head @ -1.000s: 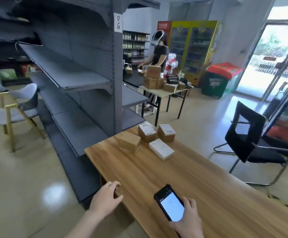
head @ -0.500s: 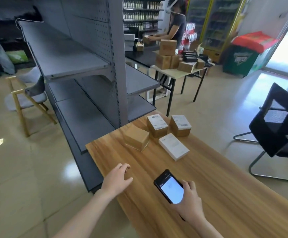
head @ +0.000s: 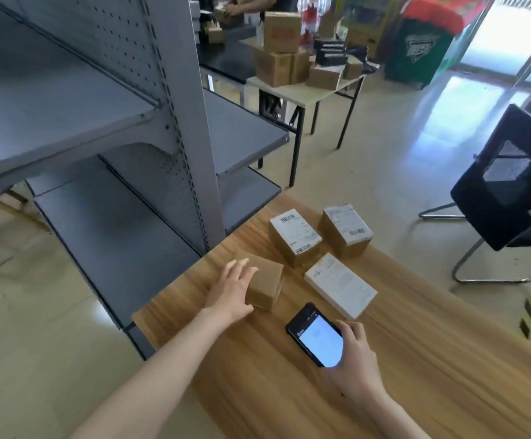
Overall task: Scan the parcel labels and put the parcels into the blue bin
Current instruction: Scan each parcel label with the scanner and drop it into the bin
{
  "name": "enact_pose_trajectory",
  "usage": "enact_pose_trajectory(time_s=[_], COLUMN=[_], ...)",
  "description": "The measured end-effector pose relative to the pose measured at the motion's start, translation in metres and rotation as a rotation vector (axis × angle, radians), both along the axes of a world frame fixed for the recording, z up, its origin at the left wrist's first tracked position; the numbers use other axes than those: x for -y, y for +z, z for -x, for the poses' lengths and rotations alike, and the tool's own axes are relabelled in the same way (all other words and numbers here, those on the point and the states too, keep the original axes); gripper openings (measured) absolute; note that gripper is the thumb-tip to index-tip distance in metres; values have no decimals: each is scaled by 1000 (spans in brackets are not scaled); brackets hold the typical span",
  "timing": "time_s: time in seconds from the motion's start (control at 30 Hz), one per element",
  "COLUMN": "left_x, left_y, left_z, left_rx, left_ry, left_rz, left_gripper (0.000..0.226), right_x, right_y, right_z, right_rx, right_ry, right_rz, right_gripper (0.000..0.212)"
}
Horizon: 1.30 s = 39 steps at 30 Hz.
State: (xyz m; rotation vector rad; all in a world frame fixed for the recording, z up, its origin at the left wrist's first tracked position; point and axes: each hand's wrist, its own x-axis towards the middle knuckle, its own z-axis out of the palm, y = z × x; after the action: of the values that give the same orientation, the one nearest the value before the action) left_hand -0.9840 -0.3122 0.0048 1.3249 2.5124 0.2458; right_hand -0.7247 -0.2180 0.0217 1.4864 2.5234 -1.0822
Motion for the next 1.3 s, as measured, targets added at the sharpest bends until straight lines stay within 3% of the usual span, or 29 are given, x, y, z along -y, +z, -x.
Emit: enact_pose_trajectory(time_s=[0.17,0.4,0.6,0.73,0.8,0.93,1.07,1.3], left_x=[-31,-54,-72,-64,-54,-31,-7,-14], left_y=[-12,-19,-1,3,1,-12,-28,-23], left_z=[27,56,81,92,90,73,57,62], left_rx=[-45,-48,100,356,331,111,93,181], left_ry=[-196,-266,-324,-265,-219,-211,-275,-229], left_rz=[217,165,241,344,254,-72,-26,82], left_gripper=[93,83,81,68,65,61,78,85], right_x=[-6,-18,-28,-31,-31,-31,-27,-23], right_y=[-6,-9,-11,-15,-15,-14,-14,-12], right_z=[22,38,48,51,52,53,50,46], right_rx=[67,116,101,92,90,89,92,94], right_ry=[18,-22,-57,-62,-63,-59,-43,-45], right_rz=[-26,4,21,11,17,20,26,26], right_gripper=[104,101,107,106,106,106,105,104])
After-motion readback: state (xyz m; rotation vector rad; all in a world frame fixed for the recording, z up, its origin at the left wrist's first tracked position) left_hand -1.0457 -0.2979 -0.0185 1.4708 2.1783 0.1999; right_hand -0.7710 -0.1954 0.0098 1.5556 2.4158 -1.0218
